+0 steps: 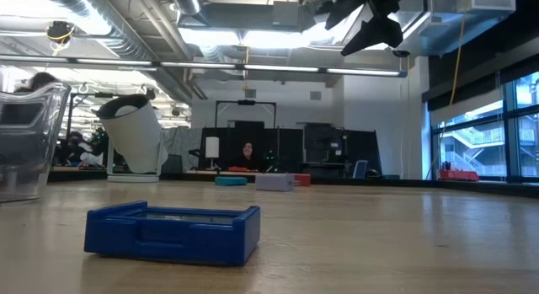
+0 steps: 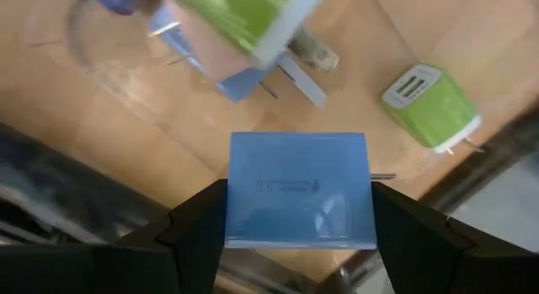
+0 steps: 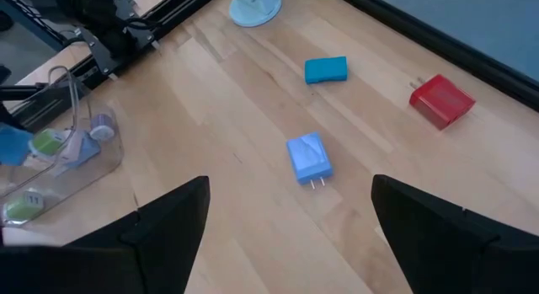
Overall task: Pick & Place Office items
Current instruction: Put the bottom purple adapter into the left transparent bin, then put the blue timer into the right transparent bin
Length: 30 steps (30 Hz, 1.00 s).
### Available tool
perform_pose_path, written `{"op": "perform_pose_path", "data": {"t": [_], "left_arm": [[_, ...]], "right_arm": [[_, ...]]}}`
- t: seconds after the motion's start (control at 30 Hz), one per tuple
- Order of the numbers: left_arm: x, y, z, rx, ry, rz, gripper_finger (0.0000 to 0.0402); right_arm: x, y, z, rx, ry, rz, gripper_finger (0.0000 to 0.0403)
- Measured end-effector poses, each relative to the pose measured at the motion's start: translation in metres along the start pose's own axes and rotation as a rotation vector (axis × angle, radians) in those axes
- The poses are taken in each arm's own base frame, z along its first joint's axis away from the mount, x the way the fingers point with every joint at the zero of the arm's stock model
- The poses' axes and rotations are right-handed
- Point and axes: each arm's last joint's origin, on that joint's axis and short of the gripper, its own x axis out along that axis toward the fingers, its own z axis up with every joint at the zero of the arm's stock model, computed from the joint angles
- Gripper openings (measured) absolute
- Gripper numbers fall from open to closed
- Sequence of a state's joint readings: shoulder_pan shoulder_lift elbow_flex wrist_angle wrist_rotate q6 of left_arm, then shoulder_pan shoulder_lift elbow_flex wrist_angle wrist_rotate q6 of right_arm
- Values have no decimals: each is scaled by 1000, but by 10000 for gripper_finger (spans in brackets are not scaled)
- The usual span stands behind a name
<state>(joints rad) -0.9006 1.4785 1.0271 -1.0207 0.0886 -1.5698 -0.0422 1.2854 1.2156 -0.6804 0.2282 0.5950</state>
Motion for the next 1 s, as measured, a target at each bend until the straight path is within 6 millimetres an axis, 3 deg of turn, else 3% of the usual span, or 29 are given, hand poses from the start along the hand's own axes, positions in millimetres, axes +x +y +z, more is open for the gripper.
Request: {"op": "perform_pose_path", "data": {"t": [0.43,0.77,1.0], "left_arm": [[39,-15,3,87,40,115,261],[34,-14,7,25,166,91,302],[17,-10,17,52,285,-1,301]], "right_arm": [[0,0,0,25,0,0,333],[0,0,0,25,0,0,333],[0,0,0,25,0,0,333]]}}
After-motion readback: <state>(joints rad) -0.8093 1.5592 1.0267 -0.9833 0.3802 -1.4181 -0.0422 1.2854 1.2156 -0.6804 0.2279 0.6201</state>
